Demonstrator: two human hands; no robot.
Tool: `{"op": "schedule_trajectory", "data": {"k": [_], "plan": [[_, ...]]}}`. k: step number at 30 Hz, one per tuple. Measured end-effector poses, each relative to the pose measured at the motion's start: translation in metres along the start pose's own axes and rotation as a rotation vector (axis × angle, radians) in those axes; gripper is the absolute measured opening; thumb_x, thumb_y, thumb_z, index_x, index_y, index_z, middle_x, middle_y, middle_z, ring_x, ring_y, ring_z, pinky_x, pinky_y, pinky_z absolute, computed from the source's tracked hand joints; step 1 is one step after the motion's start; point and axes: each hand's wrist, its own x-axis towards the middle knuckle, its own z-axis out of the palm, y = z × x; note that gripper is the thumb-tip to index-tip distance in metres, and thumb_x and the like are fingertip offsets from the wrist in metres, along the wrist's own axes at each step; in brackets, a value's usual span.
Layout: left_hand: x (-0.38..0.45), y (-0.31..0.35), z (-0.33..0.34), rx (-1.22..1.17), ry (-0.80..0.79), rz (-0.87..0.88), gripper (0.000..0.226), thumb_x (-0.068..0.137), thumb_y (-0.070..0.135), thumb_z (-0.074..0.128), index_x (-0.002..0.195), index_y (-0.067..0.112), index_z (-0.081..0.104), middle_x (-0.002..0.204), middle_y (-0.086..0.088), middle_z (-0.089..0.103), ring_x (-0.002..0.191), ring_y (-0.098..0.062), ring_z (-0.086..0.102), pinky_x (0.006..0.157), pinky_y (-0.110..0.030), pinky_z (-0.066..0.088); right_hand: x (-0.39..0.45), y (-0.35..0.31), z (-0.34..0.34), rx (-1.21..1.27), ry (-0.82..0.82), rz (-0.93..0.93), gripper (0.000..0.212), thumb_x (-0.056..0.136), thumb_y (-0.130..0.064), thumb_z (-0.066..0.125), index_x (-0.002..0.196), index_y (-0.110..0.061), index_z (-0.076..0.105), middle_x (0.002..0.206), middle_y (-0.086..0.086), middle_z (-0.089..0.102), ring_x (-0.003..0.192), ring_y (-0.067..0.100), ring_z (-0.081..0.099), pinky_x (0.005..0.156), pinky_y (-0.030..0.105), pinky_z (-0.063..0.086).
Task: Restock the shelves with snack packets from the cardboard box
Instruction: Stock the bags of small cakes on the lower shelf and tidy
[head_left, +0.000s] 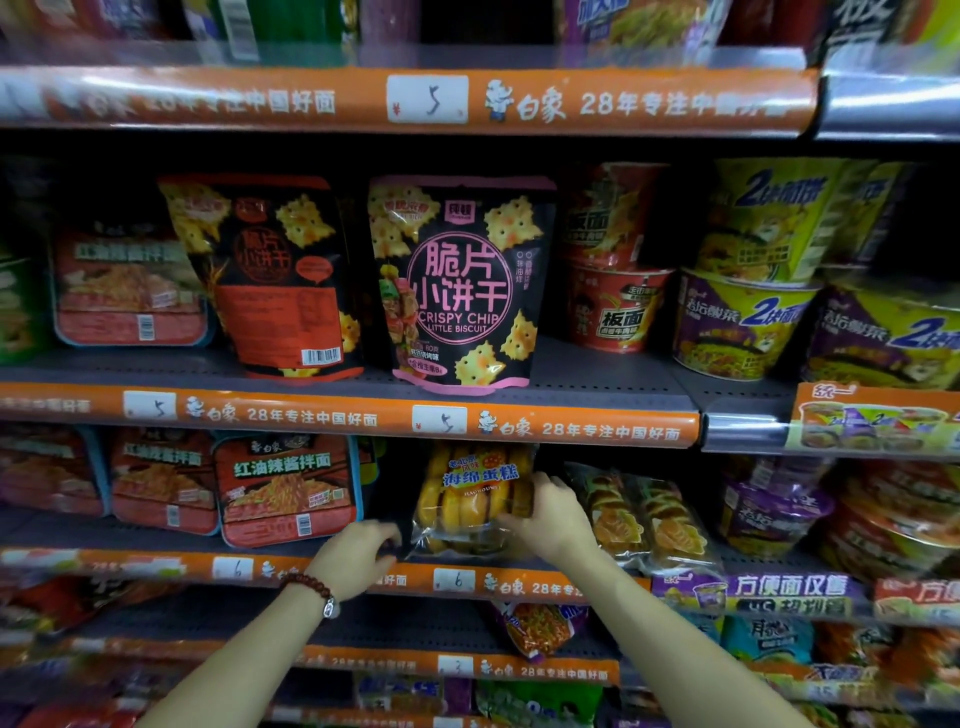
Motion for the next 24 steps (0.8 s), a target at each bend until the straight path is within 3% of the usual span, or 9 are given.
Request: {"op": "schedule_trajectory", "data": {"k": [7,12,18,22,24], "plan": [[-0.011,0.028,-0.020,-0.016,0.041,0.014,0.024,0.090,0.024,0.057,0.113,0.019,0.063,0.108,-0.003,0.065,0.097,-0.020,0.062,0.080,-0.035,0.053,-0.004,0.002,-0.002,-0.024,-0.007,-0.013,0.059,0.080,-0.041,0.072,0.127,-0.012,0.050,0.121,0.011,0.059,0.106,0.031,0.061,0.084,0.040,0.053],[-0.016,0.033,-0.019,-0.079,0.045,0.024,0.025,0.090,0.025,0.057,0.112,0.017,0.063,0.108,-0.003,0.067,0.097,-0.019,0.063,0.082,-0.034,0.053,-0.012,0.006,0.000,0.046,0.014,-0.017,0.058,0.083,-0.033,0.070,0.132,-0.011,0.047,0.125,0.012,0.059,0.113,0.031,0.058,0.092,0.041,0.051],[-0.013,0.032,-0.014,-0.357,0.104,-0.069,0.012,0.088,0.022,0.061,0.098,0.018,0.067,0.094,0.001,0.068,0.088,-0.010,0.063,0.080,-0.022,0.053,-0.037,0.014,0.009,0.301,0.108,0.098,0.063,0.090,-0.037,0.062,0.143,-0.014,0.036,0.136,0.010,0.051,0.122,0.027,0.052,0.097,0.034,0.044],[-0.010,0.027,-0.005,-0.481,0.085,-0.057,0.007,0.083,0.022,0.068,0.088,0.022,0.062,0.089,0.005,0.066,0.083,-0.006,0.063,0.072,-0.014,0.048,-0.059,0.023,0.026,0.342,0.152,0.143,0.057,0.091,-0.038,0.061,0.140,-0.015,0.041,0.130,0.005,0.055,0.109,0.016,0.056,0.088,0.025,0.046],[-0.008,0.021,-0.001,-0.499,0.084,-0.054,0.009,0.082,0.019,0.070,0.082,0.024,0.062,0.087,0.004,0.069,0.082,-0.006,0.065,0.072,-0.017,0.050,-0.067,0.026,0.030,0.352,0.165,0.145,0.052,0.091,-0.037,0.061,0.136,-0.017,0.045,0.123,0.000,0.057,0.106,0.013,0.054,0.087,0.027,0.046]]}}
